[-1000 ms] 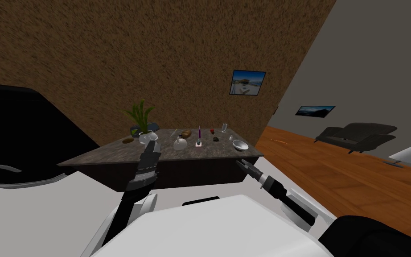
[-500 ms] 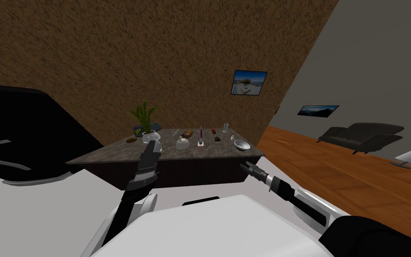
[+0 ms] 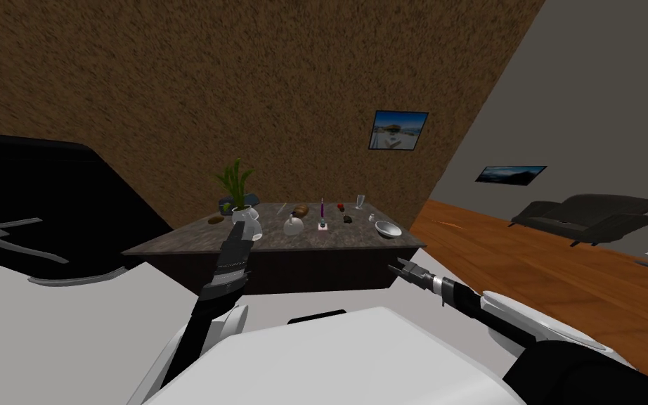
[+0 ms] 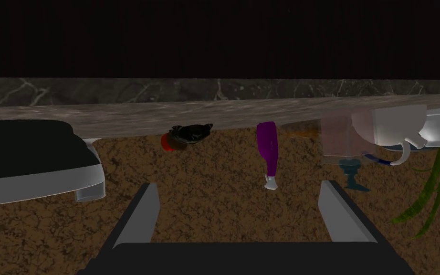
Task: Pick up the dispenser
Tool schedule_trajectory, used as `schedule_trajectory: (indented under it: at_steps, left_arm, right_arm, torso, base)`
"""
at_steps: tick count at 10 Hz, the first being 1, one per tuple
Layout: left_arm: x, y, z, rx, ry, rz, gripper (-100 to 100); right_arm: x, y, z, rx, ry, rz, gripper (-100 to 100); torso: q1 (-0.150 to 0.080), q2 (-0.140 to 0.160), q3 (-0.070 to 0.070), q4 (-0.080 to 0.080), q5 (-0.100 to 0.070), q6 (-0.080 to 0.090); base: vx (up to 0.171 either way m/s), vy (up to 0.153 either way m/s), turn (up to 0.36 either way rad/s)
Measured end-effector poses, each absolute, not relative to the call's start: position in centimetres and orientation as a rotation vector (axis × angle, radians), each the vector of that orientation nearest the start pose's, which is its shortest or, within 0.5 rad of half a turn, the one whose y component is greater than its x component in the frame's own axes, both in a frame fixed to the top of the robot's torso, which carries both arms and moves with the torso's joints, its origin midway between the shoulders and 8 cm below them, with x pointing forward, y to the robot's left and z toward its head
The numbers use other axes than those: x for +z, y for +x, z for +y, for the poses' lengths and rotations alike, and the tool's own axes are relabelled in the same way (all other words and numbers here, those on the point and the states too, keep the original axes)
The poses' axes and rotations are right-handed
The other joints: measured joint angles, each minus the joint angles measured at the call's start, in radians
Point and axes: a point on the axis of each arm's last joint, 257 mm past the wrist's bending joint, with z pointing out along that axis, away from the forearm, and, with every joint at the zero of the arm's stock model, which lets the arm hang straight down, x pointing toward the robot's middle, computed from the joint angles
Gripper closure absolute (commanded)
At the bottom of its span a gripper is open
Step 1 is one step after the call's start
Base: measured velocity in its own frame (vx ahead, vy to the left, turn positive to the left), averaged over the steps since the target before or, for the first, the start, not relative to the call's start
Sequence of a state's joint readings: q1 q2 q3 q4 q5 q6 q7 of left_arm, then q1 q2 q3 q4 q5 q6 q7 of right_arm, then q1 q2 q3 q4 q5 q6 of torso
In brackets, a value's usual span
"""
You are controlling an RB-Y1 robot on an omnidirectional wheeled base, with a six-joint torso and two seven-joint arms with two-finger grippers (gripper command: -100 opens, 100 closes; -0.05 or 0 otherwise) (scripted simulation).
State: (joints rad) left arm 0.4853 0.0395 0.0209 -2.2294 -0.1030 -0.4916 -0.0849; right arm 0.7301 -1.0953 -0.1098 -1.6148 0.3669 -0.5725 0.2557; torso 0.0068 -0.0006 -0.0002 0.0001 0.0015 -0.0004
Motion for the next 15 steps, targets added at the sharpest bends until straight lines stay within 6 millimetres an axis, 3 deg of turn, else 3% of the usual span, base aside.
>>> schedule_trajectory:
  at_steps: [1,8,15]
  left_arm:
    - [0.4,35.8,27.2,-1.133,-0.561,0.753,0]
    - [0.4,35.8,27.2,-1.133,-0.561,0.753,0]
    - [0.4,35.8,27.2,-1.133,-0.561,0.753,0]
  right_arm:
    - [-28.3,29.2,-47.8,0.233,-0.319,2.058,-100]
    - [-27.9,27.6,-53.5,0.082,-0.508,2.191,-100]
    - [-26.6,25.4,-61.6,-0.117,-0.725,2.337,-100]
  torso:
    - [0.002,0.001,0.000,0.000,0.000,0.000]
    - [-0.001,-0.001,0.000,0.000,0.000,0.000]
    - [0.007,-0.003,-0.002,-0.001,0.001,-0.001]
  base:
    - [0.008,0.118,0.023]
    - [0.018,0.097,0.044]
    - [0.050,0.165,0.074]
